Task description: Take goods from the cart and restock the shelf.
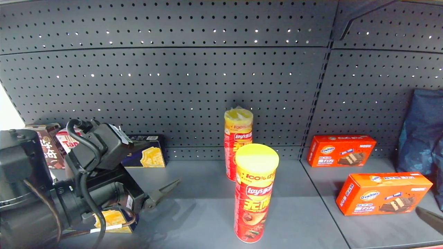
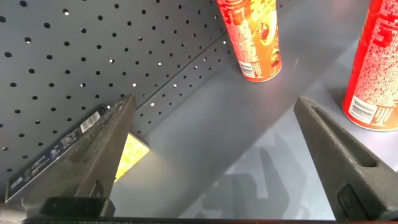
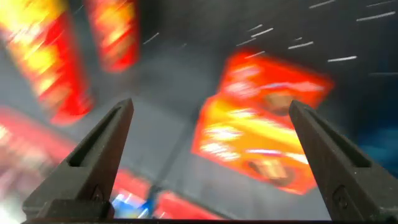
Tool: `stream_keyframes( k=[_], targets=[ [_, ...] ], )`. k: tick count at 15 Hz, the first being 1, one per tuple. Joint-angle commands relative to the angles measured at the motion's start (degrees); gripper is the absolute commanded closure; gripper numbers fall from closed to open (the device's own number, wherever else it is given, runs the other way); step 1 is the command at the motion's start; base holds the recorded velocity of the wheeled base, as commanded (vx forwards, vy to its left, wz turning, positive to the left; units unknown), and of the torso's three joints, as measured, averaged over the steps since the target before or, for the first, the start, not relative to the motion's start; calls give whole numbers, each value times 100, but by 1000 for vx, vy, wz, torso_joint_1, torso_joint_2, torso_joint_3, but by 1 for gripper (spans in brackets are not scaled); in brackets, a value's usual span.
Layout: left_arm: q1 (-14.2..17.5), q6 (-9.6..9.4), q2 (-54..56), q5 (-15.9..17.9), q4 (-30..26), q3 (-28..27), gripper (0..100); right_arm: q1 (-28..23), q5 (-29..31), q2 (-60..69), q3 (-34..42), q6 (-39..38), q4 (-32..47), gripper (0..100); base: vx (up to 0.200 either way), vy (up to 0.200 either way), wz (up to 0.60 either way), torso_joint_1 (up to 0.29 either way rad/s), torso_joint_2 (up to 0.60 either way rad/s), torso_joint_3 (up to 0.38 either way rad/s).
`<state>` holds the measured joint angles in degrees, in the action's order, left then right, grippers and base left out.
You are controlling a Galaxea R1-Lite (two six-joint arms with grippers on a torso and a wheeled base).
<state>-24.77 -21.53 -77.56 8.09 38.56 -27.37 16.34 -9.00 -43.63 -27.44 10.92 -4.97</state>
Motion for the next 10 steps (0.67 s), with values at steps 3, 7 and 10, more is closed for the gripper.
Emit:
stream_keyframes(
  k=[3,7,10],
  targets=[
    [16,0,-23,-1,3,39,0,766,276,-1306,-95,-11,-522,0,0,0,0,0,0,0],
    [16,-9,-190,-1,20,56,0,1346,785,-1974,-174,-73,-584,0,0,0,0,0,0,0],
    [-10,-36,-409,8,170,-14,0,1812,1032,-2580,-183,-275,-1058,0,0,0,0,0,0,0]
  ],
)
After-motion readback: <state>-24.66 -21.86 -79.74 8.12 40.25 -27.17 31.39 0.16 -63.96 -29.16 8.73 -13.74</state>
